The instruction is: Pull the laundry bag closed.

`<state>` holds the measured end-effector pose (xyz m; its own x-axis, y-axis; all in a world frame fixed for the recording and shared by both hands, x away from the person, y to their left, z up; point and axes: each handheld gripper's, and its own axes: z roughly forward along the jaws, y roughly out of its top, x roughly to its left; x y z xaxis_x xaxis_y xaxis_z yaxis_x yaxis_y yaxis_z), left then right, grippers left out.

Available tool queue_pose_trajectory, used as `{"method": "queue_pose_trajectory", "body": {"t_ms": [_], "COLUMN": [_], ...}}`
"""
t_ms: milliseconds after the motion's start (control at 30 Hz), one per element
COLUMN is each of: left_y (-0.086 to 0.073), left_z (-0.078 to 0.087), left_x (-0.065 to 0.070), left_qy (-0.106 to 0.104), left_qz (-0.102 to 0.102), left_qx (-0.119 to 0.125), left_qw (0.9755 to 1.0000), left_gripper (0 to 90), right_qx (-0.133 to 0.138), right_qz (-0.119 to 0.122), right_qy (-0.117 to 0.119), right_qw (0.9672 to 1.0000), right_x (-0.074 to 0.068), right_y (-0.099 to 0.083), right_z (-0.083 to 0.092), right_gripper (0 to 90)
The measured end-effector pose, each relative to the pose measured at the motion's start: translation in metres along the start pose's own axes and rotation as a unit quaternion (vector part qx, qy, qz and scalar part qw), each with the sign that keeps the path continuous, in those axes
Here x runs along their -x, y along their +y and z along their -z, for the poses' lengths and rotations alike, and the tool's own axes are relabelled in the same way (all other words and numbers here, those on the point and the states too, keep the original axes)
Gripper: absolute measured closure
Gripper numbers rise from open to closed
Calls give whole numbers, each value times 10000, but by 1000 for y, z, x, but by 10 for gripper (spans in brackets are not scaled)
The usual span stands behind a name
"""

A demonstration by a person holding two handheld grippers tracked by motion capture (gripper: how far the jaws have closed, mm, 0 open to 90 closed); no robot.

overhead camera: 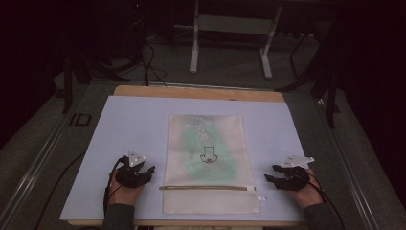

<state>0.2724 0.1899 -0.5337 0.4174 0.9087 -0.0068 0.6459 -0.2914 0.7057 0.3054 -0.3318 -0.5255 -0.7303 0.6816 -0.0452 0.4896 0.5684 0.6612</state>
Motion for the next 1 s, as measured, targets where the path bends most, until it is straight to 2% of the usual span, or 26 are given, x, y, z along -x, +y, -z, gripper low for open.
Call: {"method": "queue_pose_trajectory", "body": {"t_ms": [233,267,400,600,667,1000], "left_y": [0,0,1,1,1,1], "left_z": [1,1,1,0,0,-1], "left_x": [0,0,1,1,2,3], "left_qy": [-78,-162,-265,-300,-310,-350], "left_qz": [2,-20,-63,-55,-62,-130], "left_qx": [11,37,64,31,20,-13], "left_qw": [10000,9999,9996,9995,9995,9993], "left_gripper": [513,508,511,518,518,520], "right_qx": [-78,-123,-248,-273,-246,-333], "right_qz": [178,236,398,631,719,748], "right_qy": [105,156,276,330,277,341], "right_qw": [9998,9995,9985,9971,9967,9961], "right_x": [-5,-7,-12,-19,-21,-26], "right_y": [5,7,10,16,19,28], "right_z": [2,2,3,5,5,5], "right_gripper": [477,488,502,467,442,426]}}
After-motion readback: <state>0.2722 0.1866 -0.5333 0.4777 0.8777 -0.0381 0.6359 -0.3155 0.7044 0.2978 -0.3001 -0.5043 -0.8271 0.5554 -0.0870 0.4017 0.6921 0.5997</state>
